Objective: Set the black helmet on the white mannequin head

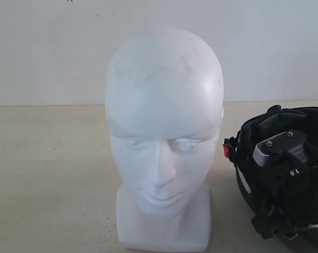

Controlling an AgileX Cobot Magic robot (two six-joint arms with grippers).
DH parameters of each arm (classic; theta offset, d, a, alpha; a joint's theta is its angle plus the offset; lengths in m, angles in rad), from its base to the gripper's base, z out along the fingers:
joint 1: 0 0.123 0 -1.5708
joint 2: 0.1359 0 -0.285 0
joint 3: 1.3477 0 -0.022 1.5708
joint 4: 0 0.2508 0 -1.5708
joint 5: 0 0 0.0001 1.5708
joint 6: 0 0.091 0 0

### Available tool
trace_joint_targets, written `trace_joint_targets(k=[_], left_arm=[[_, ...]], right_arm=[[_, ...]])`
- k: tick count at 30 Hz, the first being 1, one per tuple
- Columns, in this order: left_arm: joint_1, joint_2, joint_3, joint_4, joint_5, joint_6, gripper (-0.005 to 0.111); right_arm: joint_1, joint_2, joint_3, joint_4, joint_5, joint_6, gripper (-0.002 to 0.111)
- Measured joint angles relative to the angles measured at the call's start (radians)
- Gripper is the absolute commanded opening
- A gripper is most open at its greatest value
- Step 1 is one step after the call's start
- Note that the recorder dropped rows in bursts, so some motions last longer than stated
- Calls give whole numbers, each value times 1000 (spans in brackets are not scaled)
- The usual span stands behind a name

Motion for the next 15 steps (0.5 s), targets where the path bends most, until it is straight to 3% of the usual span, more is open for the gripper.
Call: trace_joint_targets(k=[5, 15], left_arm=[[0, 0, 0, 0, 0, 0, 4], [0, 0, 0, 0, 0, 0, 4]], right_arm=[[0, 2, -18, 62, 20, -36, 71], [0, 2, -18, 87, -21, -36, 70]])
